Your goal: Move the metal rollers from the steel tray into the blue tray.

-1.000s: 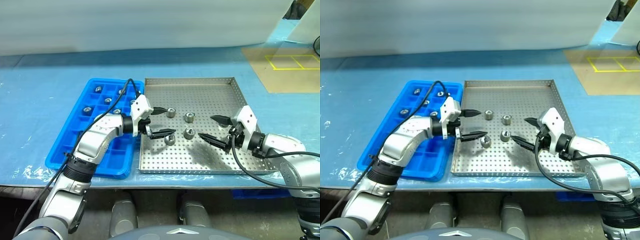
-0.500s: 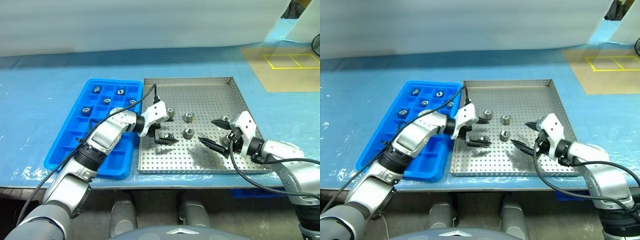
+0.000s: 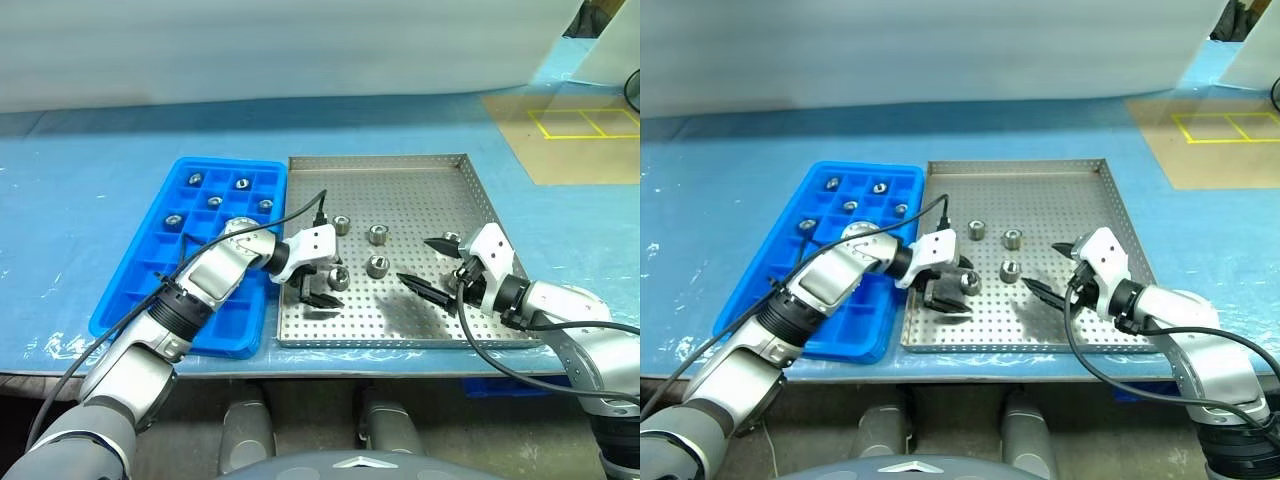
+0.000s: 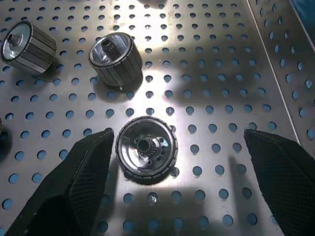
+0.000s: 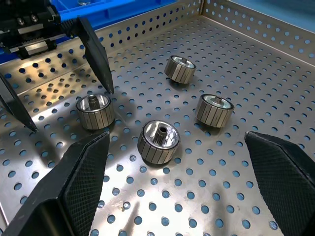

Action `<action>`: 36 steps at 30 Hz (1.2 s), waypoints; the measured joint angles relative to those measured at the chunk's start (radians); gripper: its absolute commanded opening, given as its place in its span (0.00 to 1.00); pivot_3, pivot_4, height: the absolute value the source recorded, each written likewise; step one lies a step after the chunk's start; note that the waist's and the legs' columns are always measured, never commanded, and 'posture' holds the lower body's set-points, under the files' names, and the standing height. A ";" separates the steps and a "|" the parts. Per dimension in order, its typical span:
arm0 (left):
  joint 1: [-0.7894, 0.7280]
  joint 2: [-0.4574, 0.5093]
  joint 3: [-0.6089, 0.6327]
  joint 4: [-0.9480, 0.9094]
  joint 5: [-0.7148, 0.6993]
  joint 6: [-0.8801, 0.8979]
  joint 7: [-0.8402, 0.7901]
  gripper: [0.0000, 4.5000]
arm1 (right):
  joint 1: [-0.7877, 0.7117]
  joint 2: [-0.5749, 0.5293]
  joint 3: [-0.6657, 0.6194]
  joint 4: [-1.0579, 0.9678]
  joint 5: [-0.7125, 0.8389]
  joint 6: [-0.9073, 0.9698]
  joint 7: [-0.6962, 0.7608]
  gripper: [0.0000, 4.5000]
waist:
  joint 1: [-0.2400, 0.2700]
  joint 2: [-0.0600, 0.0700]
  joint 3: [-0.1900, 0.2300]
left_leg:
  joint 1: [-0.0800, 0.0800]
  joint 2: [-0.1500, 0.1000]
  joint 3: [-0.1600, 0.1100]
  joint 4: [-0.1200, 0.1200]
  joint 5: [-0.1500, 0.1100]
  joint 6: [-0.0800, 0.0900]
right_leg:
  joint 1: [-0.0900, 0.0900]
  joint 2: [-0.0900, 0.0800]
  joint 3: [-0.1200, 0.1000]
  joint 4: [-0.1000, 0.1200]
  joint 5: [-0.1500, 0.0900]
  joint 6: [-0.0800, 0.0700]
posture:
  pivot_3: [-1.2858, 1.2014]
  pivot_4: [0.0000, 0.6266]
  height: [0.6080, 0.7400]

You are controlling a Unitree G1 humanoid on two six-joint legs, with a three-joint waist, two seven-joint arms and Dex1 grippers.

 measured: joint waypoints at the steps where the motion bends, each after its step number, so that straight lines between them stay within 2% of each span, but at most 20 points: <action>1: -0.006 -0.003 -0.006 0.015 0.019 -0.005 0.002 0.99 | -0.003 0.001 0.001 0.000 0.000 0.000 -0.001 1.00 | 0.000 0.000 0.000 | 0.000 0.000 0.000 0.000 0.000 0.000 | 0.000 0.000 0.000 0.000 0.000 0.000 | 0.42 0.24 1.00; 8: -0.034 -0.046 -0.027 0.068 0.072 -0.026 0.014 0.99 | -0.008 0.010 0.002 -0.001 0.000 0.000 -0.010 1.00 | 0.001 0.000 0.000 | 0.000 0.000 0.000 0.000 0.000 0.000 | 0.000 0.000 0.000 0.000 0.000 0.000 | 0.41 0.24 1.00; 11: -0.049 -0.080 -0.022 0.103 0.079 -0.028 0.036 0.86 | -0.008 0.012 0.002 -0.002 0.000 0.000 -0.017 1.00 | 0.001 0.000 0.000 | 0.000 0.000 0.000 0.000 0.000 0.000 | 0.000 0.000 0.000 0.000 0.000 0.000 | 0.41 0.24 1.00; 12: -0.053 -0.095 -0.020 0.114 0.079 -0.028 0.045 0.79 | -0.008 0.014 0.002 -0.003 0.000 0.000 -0.019 1.00 | 0.001 0.000 0.000 | 0.000 0.000 0.000 0.000 0.000 0.000 | 0.000 0.000 0.000 0.000 0.000 0.000 | 0.41 0.24 1.00; 13: -0.054 -0.097 -0.020 0.116 0.079 -0.028 0.047 0.79 | -0.008 0.015 0.002 -0.003 0.000 0.000 -0.020 1.00 | 0.001 0.000 0.000 | 0.000 0.000 0.000 0.000 0.000 0.000 | 0.000 0.000 0.000 0.000 0.000 0.000 | 0.41 0.24 1.00; 14: -0.057 -0.107 -0.020 0.125 0.079 -0.028 0.052 0.69 | -0.008 0.017 0.003 -0.005 0.000 0.000 -0.021 1.00 | 0.001 0.000 0.000 | 0.000 0.000 0.000 0.000 0.000 0.000 | 0.000 0.000 0.000 0.000 0.000 0.000 | 0.41 0.24 1.00; 15: -0.058 -0.107 -0.017 0.128 0.079 -0.028 0.052 0.67 | -0.008 0.017 0.002 -0.005 0.000 0.001 -0.023 1.00 | -0.001 0.000 0.000 | 0.000 0.000 0.000 0.000 0.000 0.000 | 0.000 0.000 0.000 0.000 0.000 0.000 | 0.41 0.24 1.00; 19: -0.058 -0.094 -0.016 0.128 0.081 -0.028 0.045 0.38 | -0.008 0.022 0.002 -0.006 0.001 0.003 -0.028 1.00 | 0.000 0.000 0.000 | 0.000 0.000 0.000 0.000 0.000 0.000 | 0.000 0.000 0.000 0.000 0.000 0.000 | 0.41 0.24 1.00; 36: -0.061 -0.091 0.014 0.121 0.074 0.010 0.049 0.37 | -0.026 0.027 0.013 -0.006 0.001 0.008 -0.035 1.00 | 0.000 0.000 0.000 | 0.000 0.000 0.000 0.000 0.000 0.000 | 0.000 0.000 0.000 0.000 0.000 0.000 | 0.42 0.24 1.00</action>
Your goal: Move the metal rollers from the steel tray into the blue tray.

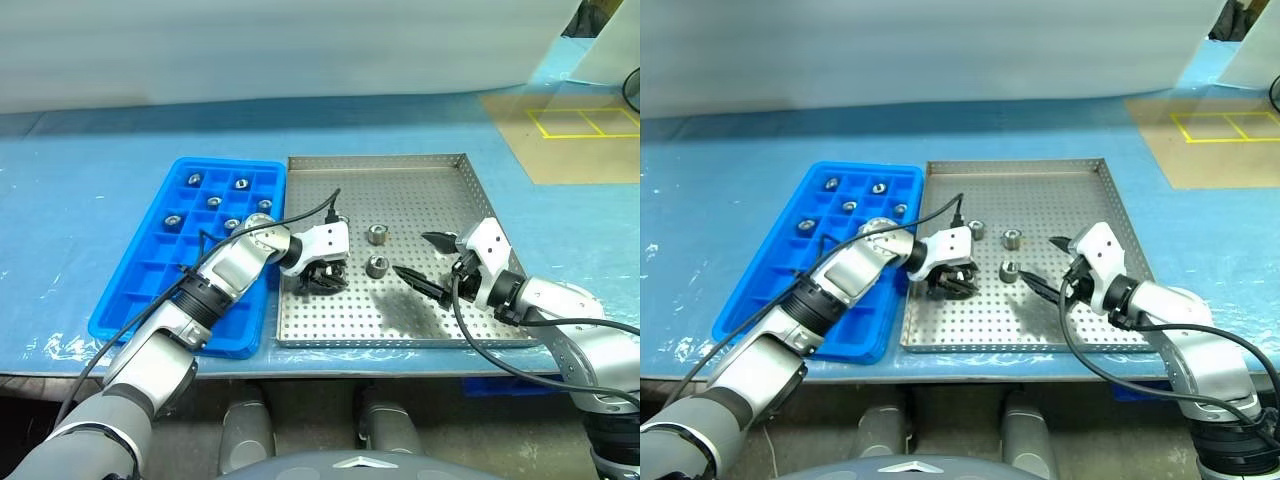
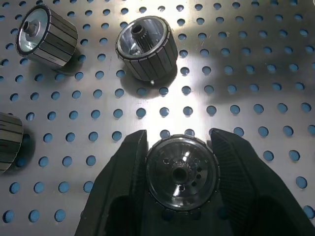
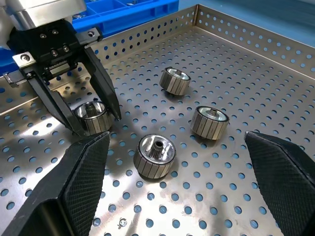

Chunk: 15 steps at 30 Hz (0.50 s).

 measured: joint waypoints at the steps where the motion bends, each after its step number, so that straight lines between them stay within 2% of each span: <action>1: 0.000 0.002 0.009 -0.008 -0.007 0.013 0.000 0.37 | -0.003 0.002 0.001 0.000 0.000 0.000 0.000 1.00 | 0.000 0.000 0.000 | 0.000 0.000 0.000 0.000 0.000 0.000 | 0.000 0.000 0.000 0.000 0.000 0.000 | 0.43 0.24 1.00; 8: -0.007 0.025 0.095 -0.094 -0.043 0.120 0.041 0.37 | -0.050 0.026 0.020 0.023 0.005 -0.002 0.023 1.00 | 0.002 0.000 0.000 | 0.000 0.000 0.000 0.000 0.000 0.000 | 0.000 0.000 0.000 0.000 0.000 0.000 | 0.46 0.24 1.00; 15: 0.016 0.077 0.174 -0.253 -0.092 0.274 0.101 0.37 | -0.172 0.053 0.093 0.121 0.011 -0.006 0.108 1.00 | 0.009 0.000 0.000 | -0.001 0.000 0.000 -0.001 0.000 0.000 | 0.000 0.000 -0.001 0.000 0.000 0.000 | 0.51 0.24 1.00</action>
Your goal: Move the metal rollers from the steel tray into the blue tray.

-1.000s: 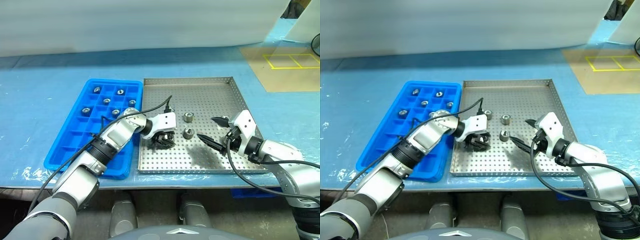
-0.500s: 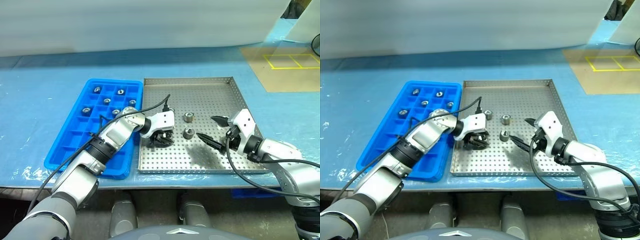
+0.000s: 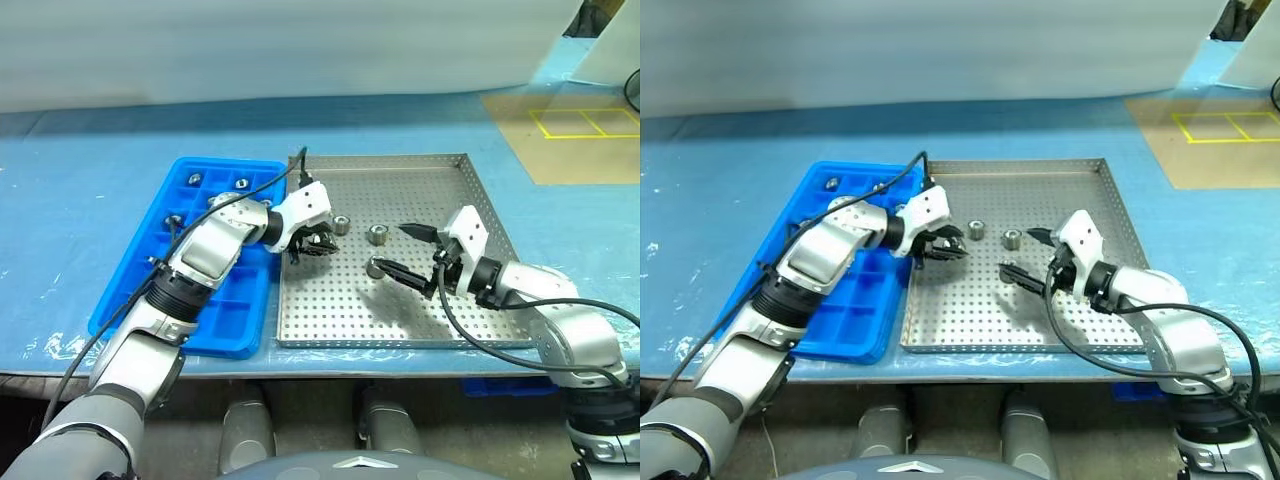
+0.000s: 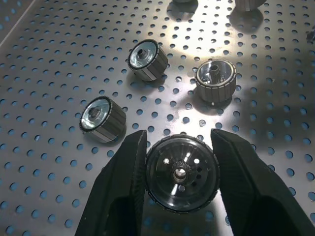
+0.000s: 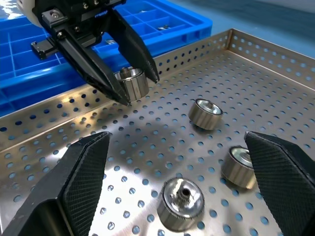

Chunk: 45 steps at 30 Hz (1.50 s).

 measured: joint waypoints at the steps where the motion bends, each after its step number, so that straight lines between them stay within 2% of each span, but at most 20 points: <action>1: 0.009 0.004 0.011 -0.022 -0.009 0.020 0.011 0.37 | -0.015 0.002 0.007 0.016 0.000 0.000 0.013 1.00 | 0.002 0.000 0.000 | 0.000 0.000 0.000 0.000 0.000 0.000 | 0.000 0.000 0.000 0.000 0.000 0.000 | 0.51 0.24 1.00; 21: 0.262 0.051 0.255 -0.432 -0.093 0.316 0.392 0.37 | -0.260 0.112 0.160 0.317 -0.068 -0.131 0.201 1.00 | 0.066 0.000 0.001 | -0.004 0.001 -0.003 0.000 0.001 -0.001 | -0.002 0.000 -0.003 0.001 0.000 -0.001 | 0.63 0.24 1.00; 35: 0.494 -0.046 0.406 -0.685 -0.082 0.427 0.699 0.37 | -0.402 0.198 0.222 0.532 -0.139 -0.243 0.321 1.00 | 0.132 0.000 0.001 | -0.010 0.002 -0.006 0.001 0.001 -0.001 | -0.006 -0.001 -0.006 0.001 -0.001 -0.002 | 0.70 0.24 1.00; 45: 0.635 -0.099 0.468 -0.768 -0.039 0.408 0.853 0.37 | -0.451 0.248 0.241 0.629 -0.169 -0.277 0.384 1.00 | 0.198 0.000 0.001 | -0.010 0.003 -0.008 0.001 0.001 -0.001 | -0.006 -0.001 -0.006 0.000 -0.001 -0.002 | 0.74 0.24 1.00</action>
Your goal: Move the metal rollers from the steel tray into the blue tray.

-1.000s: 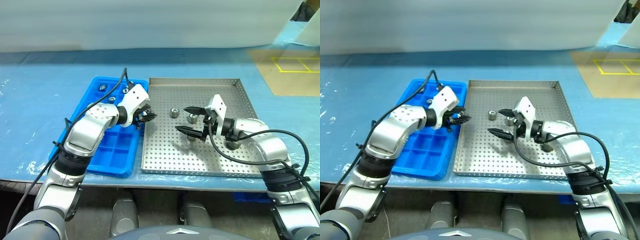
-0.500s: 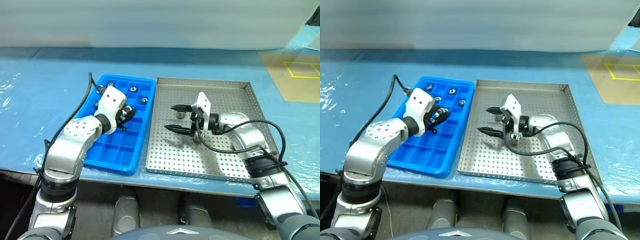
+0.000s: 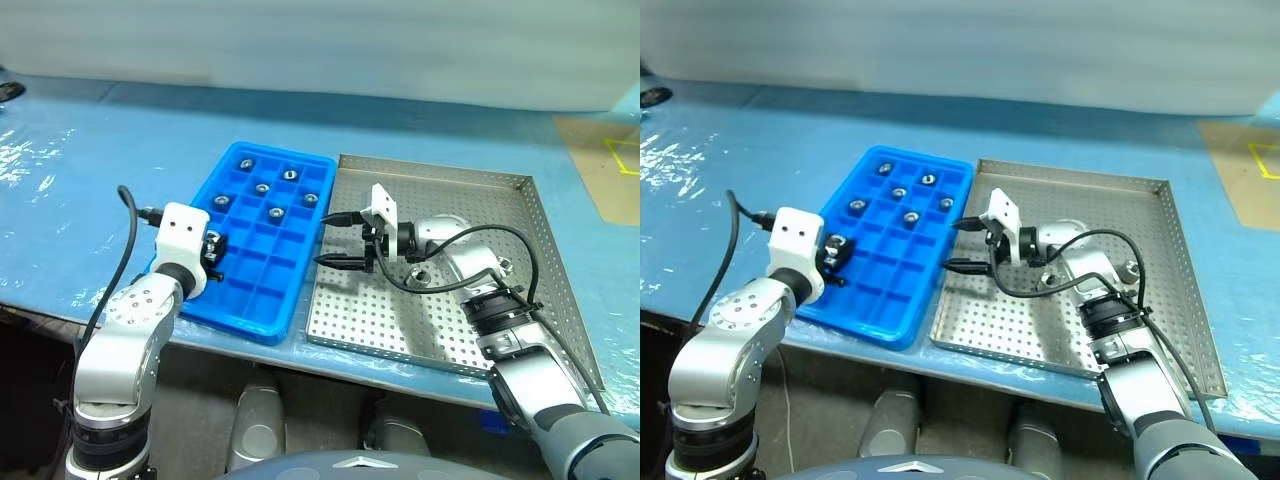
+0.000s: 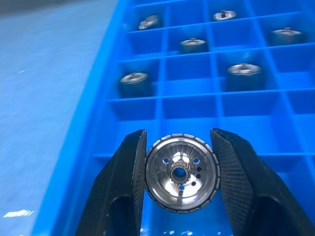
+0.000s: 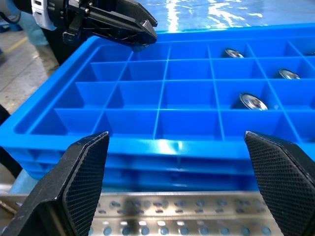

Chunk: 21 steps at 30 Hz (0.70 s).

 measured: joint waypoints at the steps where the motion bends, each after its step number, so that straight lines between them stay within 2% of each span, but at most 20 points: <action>1: 0.011 -0.001 0.006 -0.006 0.003 -0.003 0.009 0.37 | -0.003 0.003 0.001 0.006 -0.003 -0.003 0.005 1.00 | 0.008 0.000 0.000 | 0.000 0.000 0.000 0.000 0.000 0.000 | 0.000 0.000 0.001 0.000 0.000 0.000 | 0.74 0.24 1.00; 13: 0.013 0.035 0.032 0.028 0.007 -0.035 0.018 0.37 | -0.018 0.030 0.001 0.033 -0.025 -0.019 0.025 1.00 | 0.065 0.000 0.000 | 0.000 0.001 -0.001 0.000 0.000 -0.001 | 0.000 0.001 0.004 0.000 0.000 0.000 | 0.73 0.24 1.00; 21: 0.007 0.039 0.030 0.162 0.007 -0.162 0.009 0.37 | -0.006 0.034 0.000 0.028 -0.025 -0.013 0.017 1.00 | 0.074 0.000 0.000 | 0.000 0.001 -0.001 0.000 0.000 -0.001 | 0.000 0.001 0.004 0.001 0.000 0.000 | 0.72 0.24 1.00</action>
